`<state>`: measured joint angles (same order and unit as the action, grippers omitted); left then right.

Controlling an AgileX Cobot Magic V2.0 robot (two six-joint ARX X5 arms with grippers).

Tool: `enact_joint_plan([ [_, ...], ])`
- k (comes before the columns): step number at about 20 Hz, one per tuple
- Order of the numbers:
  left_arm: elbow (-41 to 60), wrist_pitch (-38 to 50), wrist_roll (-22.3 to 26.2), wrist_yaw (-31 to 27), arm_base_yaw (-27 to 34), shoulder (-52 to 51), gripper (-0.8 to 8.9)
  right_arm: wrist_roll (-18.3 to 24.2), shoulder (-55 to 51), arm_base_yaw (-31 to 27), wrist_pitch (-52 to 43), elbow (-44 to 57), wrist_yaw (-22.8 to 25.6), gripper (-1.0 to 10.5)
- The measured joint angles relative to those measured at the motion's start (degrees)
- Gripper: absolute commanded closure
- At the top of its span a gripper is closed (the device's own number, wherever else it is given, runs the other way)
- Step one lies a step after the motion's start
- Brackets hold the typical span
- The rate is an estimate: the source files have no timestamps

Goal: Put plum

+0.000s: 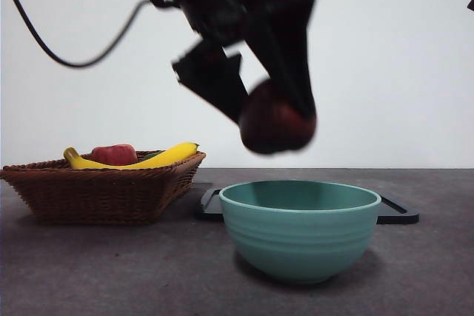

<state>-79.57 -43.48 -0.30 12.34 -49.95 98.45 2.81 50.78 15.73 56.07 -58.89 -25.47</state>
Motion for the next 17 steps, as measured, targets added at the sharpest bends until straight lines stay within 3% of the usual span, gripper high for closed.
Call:
enact_joint_plan([
  [9,0.00,2.89,2.16,-3.10,-2.64,9.29,5.39,-0.02,0.00,0.00,0.00,0.00,0.00,5.1],
  [17,0.00,3.82,3.43,-3.61,-3.06,9.92,5.32,-0.02,0.00,0.00,0.00,0.00,0.00,5.1],
])
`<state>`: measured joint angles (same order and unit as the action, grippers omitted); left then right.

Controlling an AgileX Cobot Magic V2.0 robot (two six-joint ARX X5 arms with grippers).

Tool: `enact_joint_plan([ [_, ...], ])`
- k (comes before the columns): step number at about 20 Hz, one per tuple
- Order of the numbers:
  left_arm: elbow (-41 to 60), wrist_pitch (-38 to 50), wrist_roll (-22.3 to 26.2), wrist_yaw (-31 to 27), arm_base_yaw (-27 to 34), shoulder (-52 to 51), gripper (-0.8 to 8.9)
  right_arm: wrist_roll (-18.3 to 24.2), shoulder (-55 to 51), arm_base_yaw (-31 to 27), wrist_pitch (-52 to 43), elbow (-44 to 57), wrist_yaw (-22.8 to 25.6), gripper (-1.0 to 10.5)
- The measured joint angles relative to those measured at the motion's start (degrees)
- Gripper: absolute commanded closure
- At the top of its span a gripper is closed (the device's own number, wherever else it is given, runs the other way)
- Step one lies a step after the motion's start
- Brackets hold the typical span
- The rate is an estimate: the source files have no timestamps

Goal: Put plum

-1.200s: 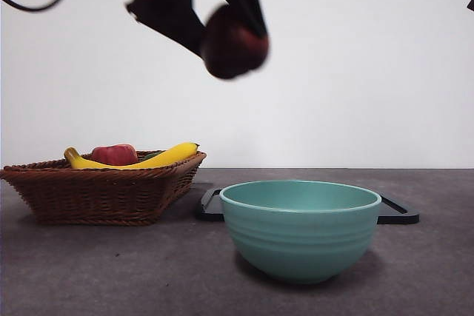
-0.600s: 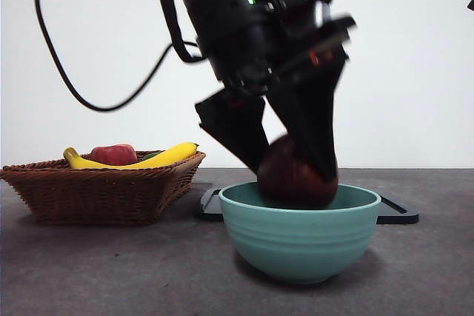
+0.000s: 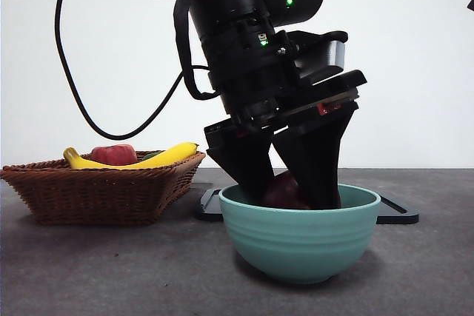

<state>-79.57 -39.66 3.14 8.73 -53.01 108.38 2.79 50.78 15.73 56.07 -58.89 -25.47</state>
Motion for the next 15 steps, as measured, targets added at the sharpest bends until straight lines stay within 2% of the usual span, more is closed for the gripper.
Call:
enact_joint_plan([
  [4,0.00,-0.57,0.02,0.00,-0.07,0.00,4.37,0.00,0.00,0.00,0.00,0.00,0.00,5.1],
  [15,-0.66,-2.67,0.24,0.02,-0.81,0.00,4.38,0.00,0.00,0.00,0.00,0.00,0.00,5.1],
])
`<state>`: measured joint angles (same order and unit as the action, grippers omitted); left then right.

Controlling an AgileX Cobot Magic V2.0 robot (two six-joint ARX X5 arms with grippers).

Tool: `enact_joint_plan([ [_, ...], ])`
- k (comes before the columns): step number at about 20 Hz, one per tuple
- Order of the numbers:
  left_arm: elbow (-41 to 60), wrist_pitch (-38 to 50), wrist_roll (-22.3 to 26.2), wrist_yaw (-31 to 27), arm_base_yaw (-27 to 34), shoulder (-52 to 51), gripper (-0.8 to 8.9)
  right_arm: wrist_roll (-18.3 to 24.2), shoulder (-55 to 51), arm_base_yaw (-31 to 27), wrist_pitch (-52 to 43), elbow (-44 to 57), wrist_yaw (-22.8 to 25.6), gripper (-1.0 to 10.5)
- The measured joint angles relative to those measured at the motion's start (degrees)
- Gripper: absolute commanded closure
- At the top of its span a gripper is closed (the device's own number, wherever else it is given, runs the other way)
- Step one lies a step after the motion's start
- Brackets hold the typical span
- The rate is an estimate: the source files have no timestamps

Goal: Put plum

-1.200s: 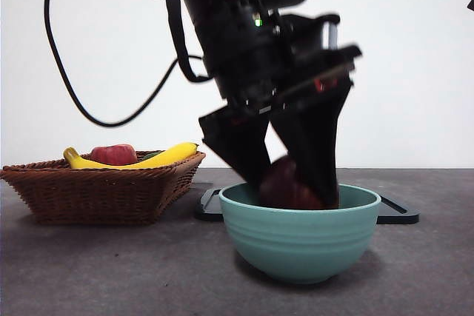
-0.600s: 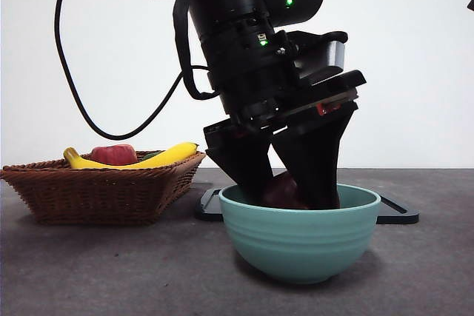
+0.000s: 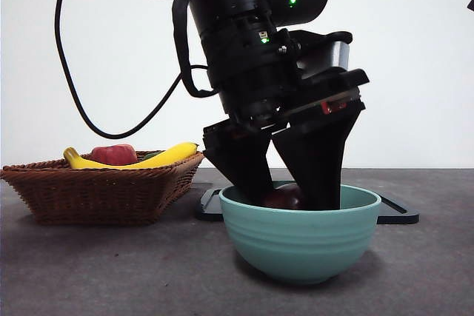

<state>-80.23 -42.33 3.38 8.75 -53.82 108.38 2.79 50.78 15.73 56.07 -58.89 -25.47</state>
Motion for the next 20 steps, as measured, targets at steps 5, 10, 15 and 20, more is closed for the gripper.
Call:
enact_joint_plan([
  [5,-4.92,-1.62,0.00,0.00,1.03,-3.93,4.38,0.00,0.00,0.00,0.00,0.00,0.00,5.1],
  [10,-5.99,-1.70,-0.17,0.00,5.95,-13.64,4.38,0.00,0.00,0.00,0.00,0.00,0.00,5.1],
  [15,-5.99,-2.60,-2.05,-0.04,14.49,-24.90,4.39,0.00,0.00,0.00,0.00,0.00,0.00,5.1],
  [20,-2.67,-4.22,-2.69,-0.04,20.28,-35.82,4.39,0.00,0.00,0.00,0.00,0.00,0.00,5.1],
])
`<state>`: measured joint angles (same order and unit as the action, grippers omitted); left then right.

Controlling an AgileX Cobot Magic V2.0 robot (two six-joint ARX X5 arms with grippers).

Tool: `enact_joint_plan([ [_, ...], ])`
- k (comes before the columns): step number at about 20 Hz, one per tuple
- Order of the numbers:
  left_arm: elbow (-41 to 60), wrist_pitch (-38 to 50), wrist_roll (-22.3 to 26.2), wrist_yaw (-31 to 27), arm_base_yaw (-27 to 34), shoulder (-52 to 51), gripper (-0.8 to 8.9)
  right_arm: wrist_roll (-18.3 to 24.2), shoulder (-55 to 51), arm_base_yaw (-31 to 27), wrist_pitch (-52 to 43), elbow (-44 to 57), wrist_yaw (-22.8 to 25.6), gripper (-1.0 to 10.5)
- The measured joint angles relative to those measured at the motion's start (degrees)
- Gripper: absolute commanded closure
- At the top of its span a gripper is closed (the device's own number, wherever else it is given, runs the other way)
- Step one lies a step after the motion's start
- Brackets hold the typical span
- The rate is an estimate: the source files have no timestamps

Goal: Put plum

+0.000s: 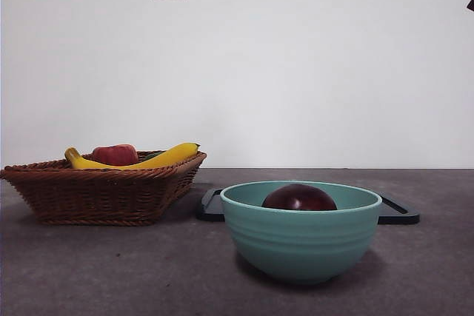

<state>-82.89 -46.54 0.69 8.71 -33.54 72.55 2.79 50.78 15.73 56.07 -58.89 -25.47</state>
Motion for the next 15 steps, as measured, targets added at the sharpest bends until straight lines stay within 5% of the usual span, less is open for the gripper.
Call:
enact_joint_plan([
  [5,16.02,1.55,-1.11,1.33,1.33,-10.51,4.39,0.00,0.00,0.00,0.00,0.00,0.00,5.1],
  [11,32.94,4.28,-4.13,11.10,1.38,-20.26,4.40,0.02,0.00,0.00,0.00,0.00,0.00,5.1],
  [15,35.08,3.23,-4.48,20.31,1.38,-20.90,4.40,0.00,0.00,0.00,0.04,0.00,0.00,5.1],
])
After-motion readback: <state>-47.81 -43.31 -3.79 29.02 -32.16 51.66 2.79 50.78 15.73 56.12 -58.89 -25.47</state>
